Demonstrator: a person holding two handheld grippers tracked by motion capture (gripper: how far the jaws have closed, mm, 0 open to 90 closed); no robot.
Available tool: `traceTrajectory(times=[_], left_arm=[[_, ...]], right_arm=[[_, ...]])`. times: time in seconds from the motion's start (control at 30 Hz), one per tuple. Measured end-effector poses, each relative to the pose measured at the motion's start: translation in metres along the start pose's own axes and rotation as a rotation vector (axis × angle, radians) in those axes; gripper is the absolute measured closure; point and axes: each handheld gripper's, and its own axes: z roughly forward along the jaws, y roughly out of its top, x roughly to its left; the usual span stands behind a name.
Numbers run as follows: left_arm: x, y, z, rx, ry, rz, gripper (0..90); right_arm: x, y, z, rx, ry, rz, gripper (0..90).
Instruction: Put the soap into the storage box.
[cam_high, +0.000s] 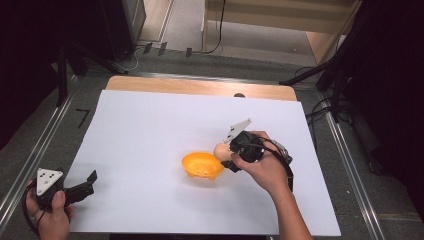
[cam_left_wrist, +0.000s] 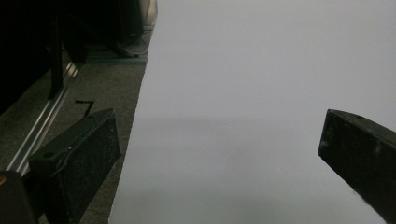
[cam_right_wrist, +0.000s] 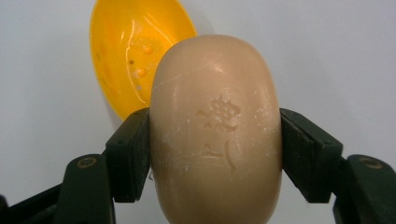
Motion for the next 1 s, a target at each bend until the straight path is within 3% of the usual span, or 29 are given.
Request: traceTrajectory(times=[0.47, 1.0], left_arm=[[0.0, 0.0, 0.0, -0.002, -0.005, -0.002, 0.0], [0.0, 0.0, 0.001, 0.0, -0.009, 0.0, 0.0]], right_arm=[[0.007, 0.02, 0.018, -0.016, 0.046, -0.074, 32.7], [0.019, 0.037, 0.04, 0.02, 0.118, -0.168, 32.6]])
